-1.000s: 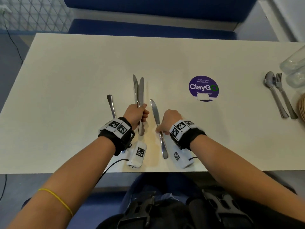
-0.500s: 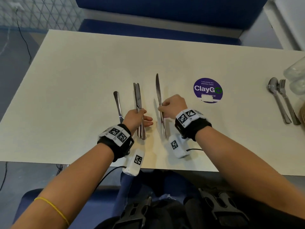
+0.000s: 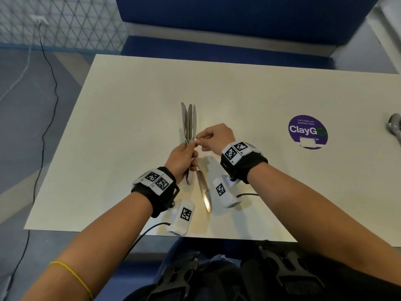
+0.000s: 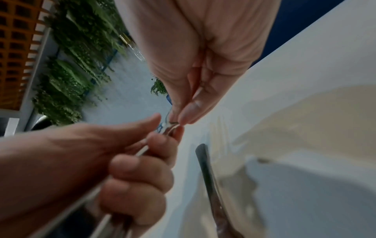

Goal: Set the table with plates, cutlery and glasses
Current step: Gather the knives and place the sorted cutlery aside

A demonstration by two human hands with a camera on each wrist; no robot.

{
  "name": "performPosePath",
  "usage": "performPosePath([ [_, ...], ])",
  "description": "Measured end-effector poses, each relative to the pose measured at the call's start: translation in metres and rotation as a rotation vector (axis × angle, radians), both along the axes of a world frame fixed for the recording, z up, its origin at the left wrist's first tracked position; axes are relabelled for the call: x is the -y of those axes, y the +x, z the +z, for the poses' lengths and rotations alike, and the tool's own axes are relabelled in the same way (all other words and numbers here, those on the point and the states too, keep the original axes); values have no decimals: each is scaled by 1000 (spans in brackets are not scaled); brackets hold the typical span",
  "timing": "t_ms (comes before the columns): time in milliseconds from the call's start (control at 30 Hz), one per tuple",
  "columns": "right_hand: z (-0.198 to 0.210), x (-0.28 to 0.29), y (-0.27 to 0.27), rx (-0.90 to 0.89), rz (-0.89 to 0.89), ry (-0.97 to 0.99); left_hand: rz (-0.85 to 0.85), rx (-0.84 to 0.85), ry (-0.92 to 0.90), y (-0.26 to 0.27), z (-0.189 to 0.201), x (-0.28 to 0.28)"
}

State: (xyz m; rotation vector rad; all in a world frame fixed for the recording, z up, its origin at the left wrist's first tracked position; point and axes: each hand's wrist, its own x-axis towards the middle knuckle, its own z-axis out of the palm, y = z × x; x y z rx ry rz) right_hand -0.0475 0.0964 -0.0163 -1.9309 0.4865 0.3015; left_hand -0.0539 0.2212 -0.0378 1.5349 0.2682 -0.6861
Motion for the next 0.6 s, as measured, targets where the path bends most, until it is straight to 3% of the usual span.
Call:
performPosePath([
  [100,-10,-14,13,-47,4,-179,-33,14,9,16,-3,-21],
  [233,-23,-33,22,-221,222,-501,-60,7,30,33,-11,-45],
  [600,-26,-53,34,-309,338,-708,-106,-46,63,50,-22,-62],
])
